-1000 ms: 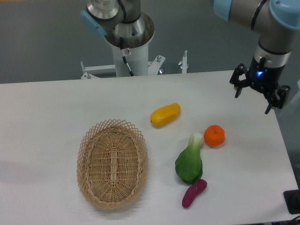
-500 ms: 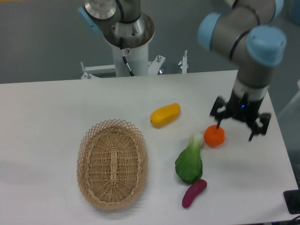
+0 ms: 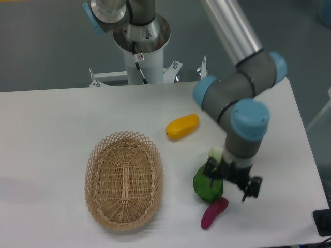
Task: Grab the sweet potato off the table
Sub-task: 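Move the open gripper over the purple sweet potato beside the bok choy, then lower the gripper and close its fingers around the purple sweet potato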
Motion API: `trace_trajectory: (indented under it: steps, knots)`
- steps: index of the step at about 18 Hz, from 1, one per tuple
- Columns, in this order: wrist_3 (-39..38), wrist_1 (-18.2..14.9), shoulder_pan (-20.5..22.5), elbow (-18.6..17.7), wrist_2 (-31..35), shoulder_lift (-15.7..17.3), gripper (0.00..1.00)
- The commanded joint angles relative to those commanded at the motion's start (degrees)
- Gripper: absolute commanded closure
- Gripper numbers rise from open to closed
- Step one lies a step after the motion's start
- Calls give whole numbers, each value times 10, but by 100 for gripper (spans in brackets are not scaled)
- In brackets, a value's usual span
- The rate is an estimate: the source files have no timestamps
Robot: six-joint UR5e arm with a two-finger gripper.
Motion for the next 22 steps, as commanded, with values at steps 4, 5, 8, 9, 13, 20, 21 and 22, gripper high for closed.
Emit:
trace_trajectory:
  steps: [4, 5, 8, 9, 13, 20, 21, 22]
  knots:
    - [-6, 11, -7, 3, 11, -11, 0]
    - [-13, 18, -8, 1, 10, -11, 0]
    - [-17, 42, -12, 4, 14, -25, 0]
    - [-18, 47, -13, 5, 25, -28, 0]
    - [-21, 52, -19, -3, 35, -33, 0]
    - [-20, 55, -20, -11, 44, -36, 0]
    - [-20, 54, -20, -11, 45, -38, 0]
    - [-20, 55, -21, -14, 45, -37, 0]
